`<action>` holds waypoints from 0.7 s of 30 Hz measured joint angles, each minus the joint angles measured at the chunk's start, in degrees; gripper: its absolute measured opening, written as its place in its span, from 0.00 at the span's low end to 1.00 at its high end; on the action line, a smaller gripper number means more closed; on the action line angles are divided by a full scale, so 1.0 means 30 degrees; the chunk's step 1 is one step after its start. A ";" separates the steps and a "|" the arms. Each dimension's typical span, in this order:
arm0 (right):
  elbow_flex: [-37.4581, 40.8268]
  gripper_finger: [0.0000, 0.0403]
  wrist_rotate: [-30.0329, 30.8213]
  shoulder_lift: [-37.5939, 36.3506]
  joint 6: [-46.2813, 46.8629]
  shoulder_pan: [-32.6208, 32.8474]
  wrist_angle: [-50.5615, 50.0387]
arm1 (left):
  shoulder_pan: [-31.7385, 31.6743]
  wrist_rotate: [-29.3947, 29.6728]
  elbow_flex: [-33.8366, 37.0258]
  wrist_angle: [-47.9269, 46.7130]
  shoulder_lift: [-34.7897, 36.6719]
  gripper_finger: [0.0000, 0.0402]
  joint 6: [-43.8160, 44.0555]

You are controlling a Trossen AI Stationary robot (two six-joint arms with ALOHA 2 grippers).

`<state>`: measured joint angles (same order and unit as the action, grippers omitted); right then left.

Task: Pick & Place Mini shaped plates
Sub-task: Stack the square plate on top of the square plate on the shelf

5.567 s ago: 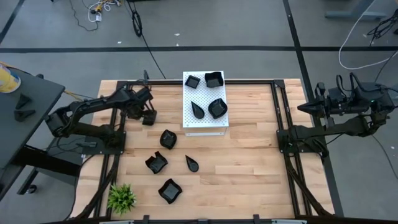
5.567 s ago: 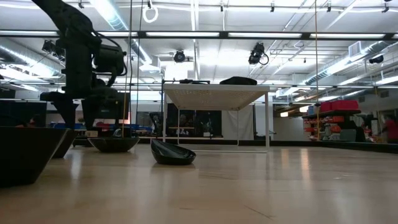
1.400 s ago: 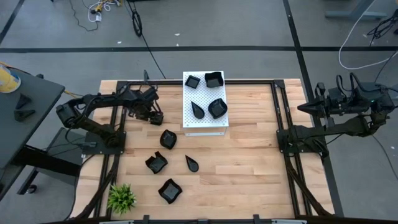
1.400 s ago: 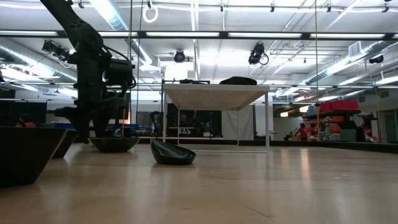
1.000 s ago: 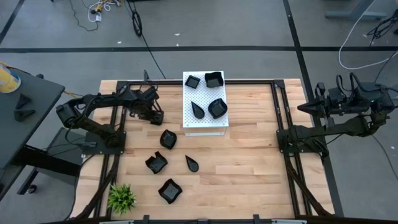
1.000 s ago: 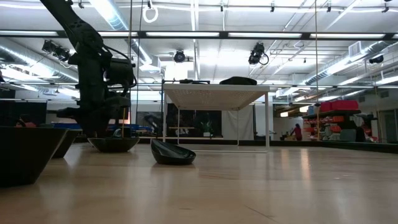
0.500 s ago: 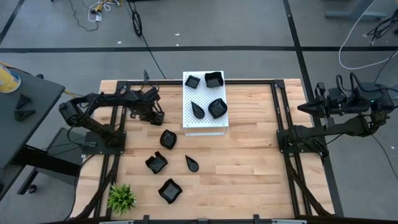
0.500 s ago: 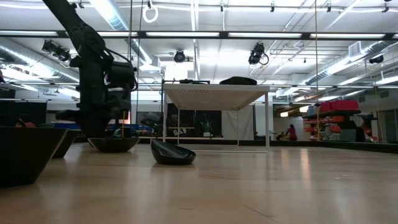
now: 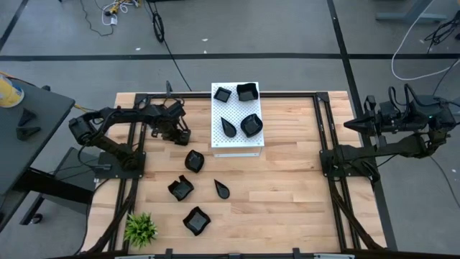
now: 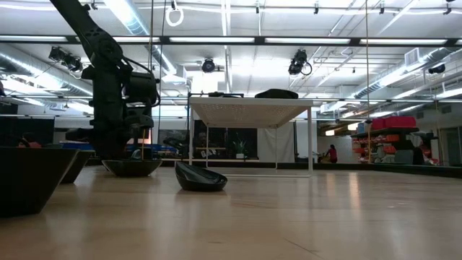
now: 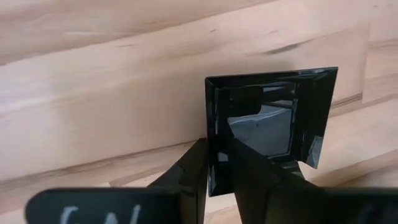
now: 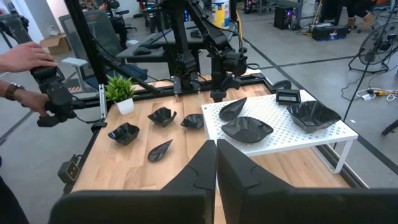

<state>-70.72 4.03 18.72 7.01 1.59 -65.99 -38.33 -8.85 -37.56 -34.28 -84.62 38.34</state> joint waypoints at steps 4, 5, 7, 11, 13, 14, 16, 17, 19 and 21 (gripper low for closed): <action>0.0000 0.05 0.0000 0.0000 0.0000 0.0007 -0.0004 | -0.0004 -0.0110 0.0007 -0.0037 -0.0007 0.12 0.0009; 0.0000 0.05 0.0002 0.0000 0.0005 0.0002 0.0001 | 0.0000 -0.0211 0.0007 -0.0044 -0.0007 0.11 0.0013; 0.0000 0.05 0.0004 0.0000 0.0000 -0.0001 0.0001 | 0.0000 -0.0468 0.0015 -0.0045 -0.0007 0.08 0.0009; 0.0000 0.05 0.0007 0.0000 0.0000 0.0006 0.0003 | 0.0000 -0.0674 0.0022 -0.0058 -0.0007 0.04 0.0016; 0.0000 0.05 0.0006 0.0000 0.0000 0.0006 -0.0003 | 0.0000 -0.0842 0.0022 -0.0066 -0.0007 0.03 0.0016; 0.0000 0.05 0.0002 0.0000 0.0005 -0.0001 -0.0002 | 0.0000 -0.0942 0.0022 -0.0066 -0.0007 0.02 0.0030; 0.0000 0.05 0.0005 0.0000 0.0005 0.0002 0.0001 | 0.0000 -0.1140 0.0022 -0.0073 -0.0005 0.03 0.0118; 0.0000 0.05 0.0002 0.0000 0.0000 0.0002 -0.0003 | 0.0000 -0.1228 0.0022 -0.0080 0.0058 0.03 0.0133; 0.0000 0.05 0.0007 0.0000 0.0007 0.0007 0.0000 | 0.0000 -0.1372 0.0022 -0.0107 0.0342 0.03 0.0193; 0.0000 0.05 0.0000 0.0000 0.0006 0.0000 0.0003 | 0.0000 -0.1419 0.0023 -0.0124 0.0611 0.04 0.0505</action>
<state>-70.72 4.03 18.72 7.03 1.59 -65.98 -38.33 -13.11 -37.49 -34.65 -82.78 39.86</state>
